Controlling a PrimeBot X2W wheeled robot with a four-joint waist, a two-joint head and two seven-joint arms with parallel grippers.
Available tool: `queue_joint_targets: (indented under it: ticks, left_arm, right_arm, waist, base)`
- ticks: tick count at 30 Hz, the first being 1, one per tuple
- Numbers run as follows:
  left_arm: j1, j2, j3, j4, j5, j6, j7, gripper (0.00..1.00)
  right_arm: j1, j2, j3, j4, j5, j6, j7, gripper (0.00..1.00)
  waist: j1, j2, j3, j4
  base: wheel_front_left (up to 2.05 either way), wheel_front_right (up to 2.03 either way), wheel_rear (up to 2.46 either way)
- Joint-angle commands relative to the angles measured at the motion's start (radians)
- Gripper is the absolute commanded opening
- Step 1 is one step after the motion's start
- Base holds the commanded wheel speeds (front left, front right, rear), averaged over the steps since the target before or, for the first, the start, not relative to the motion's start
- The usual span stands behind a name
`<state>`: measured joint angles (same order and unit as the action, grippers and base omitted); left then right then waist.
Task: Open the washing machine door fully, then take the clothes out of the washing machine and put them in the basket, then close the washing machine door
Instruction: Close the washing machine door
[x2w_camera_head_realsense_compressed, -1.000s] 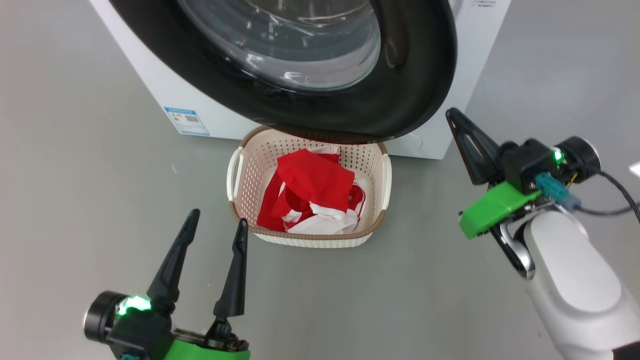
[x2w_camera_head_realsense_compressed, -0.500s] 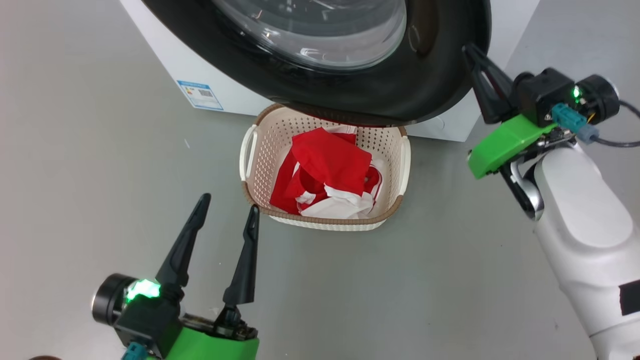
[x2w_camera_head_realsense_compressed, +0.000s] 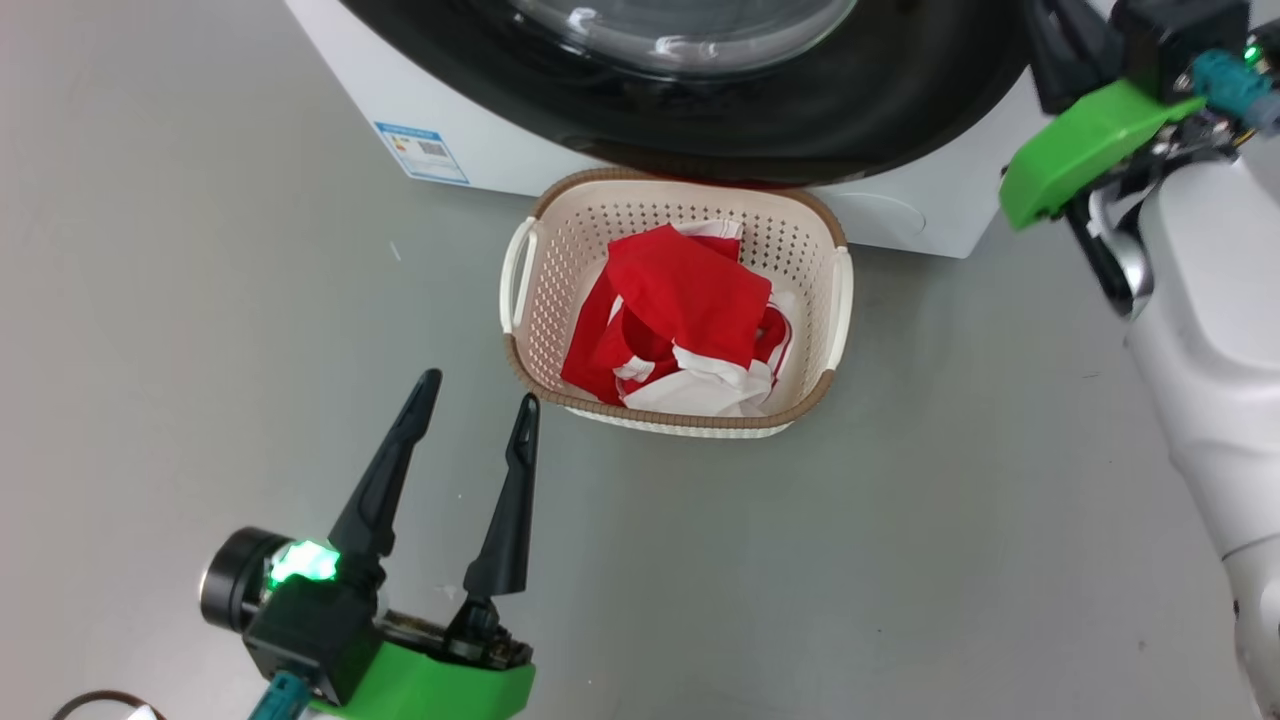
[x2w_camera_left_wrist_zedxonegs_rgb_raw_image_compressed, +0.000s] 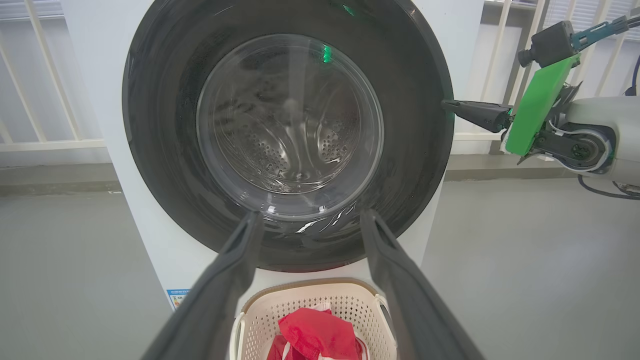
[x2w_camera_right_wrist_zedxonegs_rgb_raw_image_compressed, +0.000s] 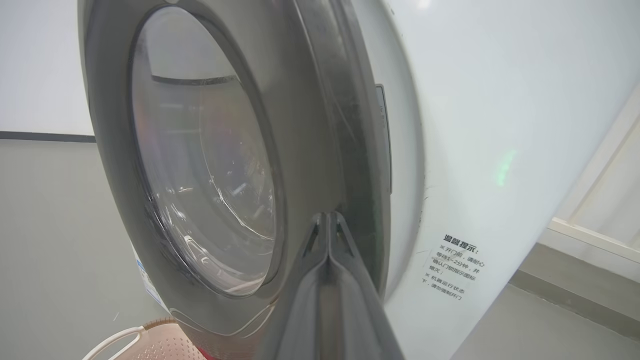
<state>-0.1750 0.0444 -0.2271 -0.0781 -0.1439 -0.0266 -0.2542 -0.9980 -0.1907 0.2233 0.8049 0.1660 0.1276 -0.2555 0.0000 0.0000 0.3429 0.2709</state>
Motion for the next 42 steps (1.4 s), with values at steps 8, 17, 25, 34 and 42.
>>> queue_joint_targets:
  ticks: [8,17,25,34,42]
  left_arm:
    - [-0.042,0.006,0.016,-0.017,-0.015,0.013,-0.008,1.00]
    - [-0.058,0.006,-0.002,-0.006,-0.018,0.013,-0.008,1.00]
    - [-0.060,0.006,0.000,0.002,-0.011,0.014,-0.008,1.00]
    - [-0.060,0.006,0.005,0.006,-0.005,0.011,-0.008,1.00]
    - [-0.059,0.006,0.010,0.012,-0.004,0.011,-0.008,1.00]
  right_arm:
    - [-0.129,-0.001,-0.050,0.093,-0.034,0.003,-0.006,0.00]
    - [-0.193,-0.006,-0.135,0.190,-0.094,0.003,-0.006,0.00]
    - [-0.193,0.021,-0.157,0.186,-0.122,0.003,-0.006,0.00]
    - [-0.162,0.051,-0.160,0.135,-0.128,0.003,-0.006,0.00]
    - [-0.123,0.065,-0.171,0.092,-0.123,0.003,-0.006,0.00]
  waist:
    - [0.0000,0.0000,0.027,0.025]
    - [0.0000,0.0000,0.036,0.037]
    - [0.0000,0.0000,0.033,0.023]
    - [0.0000,0.0000,0.023,-0.011]
    - [0.0000,0.0000,0.004,-0.029]
  base:
    - [0.00,0.00,0.00]
    - [0.00,0.00,0.00]
    - [0.00,0.00,0.00]
    - [0.00,0.00,0.00]
    - [0.00,0.00,0.00]
